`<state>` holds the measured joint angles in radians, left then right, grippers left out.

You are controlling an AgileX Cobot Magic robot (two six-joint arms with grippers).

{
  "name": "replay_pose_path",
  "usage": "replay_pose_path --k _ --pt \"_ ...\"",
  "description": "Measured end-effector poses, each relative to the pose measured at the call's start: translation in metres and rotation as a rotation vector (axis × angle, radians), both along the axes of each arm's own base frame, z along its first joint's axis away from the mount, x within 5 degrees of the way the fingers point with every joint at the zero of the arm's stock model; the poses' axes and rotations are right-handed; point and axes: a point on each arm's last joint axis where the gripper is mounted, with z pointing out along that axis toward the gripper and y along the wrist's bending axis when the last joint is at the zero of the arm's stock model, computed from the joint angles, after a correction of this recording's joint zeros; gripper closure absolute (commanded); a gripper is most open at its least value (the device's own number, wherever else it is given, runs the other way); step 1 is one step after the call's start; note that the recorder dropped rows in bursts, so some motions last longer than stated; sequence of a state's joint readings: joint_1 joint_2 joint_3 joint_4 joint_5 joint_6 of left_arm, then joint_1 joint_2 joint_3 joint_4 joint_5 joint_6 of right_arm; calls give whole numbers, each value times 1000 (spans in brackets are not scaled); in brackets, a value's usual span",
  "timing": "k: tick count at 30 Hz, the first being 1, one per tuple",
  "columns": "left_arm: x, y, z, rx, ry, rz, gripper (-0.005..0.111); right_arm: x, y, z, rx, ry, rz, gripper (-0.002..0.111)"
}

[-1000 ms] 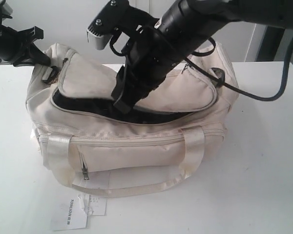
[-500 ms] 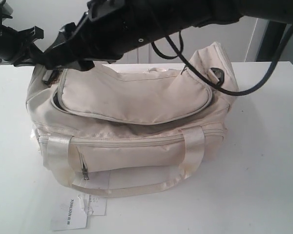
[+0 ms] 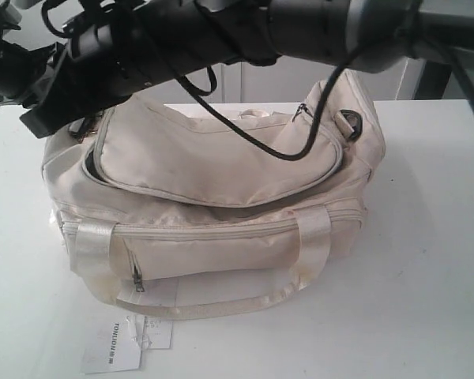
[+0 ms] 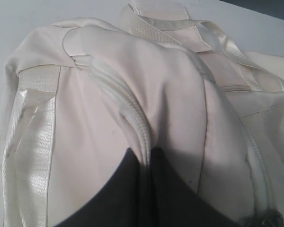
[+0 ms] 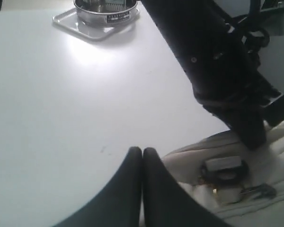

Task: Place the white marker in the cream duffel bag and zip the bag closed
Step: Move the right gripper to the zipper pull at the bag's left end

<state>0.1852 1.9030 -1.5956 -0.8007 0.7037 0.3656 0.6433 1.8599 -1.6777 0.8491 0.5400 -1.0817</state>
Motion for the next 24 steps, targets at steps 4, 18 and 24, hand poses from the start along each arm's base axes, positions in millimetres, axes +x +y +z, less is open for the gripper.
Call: replay_pose_path --k 4,18,24 --pt "-1 -1 0 -7 8 -10 107 10 12 -6 -129 -91 0 96" --pt "-1 -2 0 -12 11 -16 107 35 32 -44 -360 -297 8 59" --pt "-2 -2 0 -12 12 -18 107 43 37 -60 -366 -320 -7 59"
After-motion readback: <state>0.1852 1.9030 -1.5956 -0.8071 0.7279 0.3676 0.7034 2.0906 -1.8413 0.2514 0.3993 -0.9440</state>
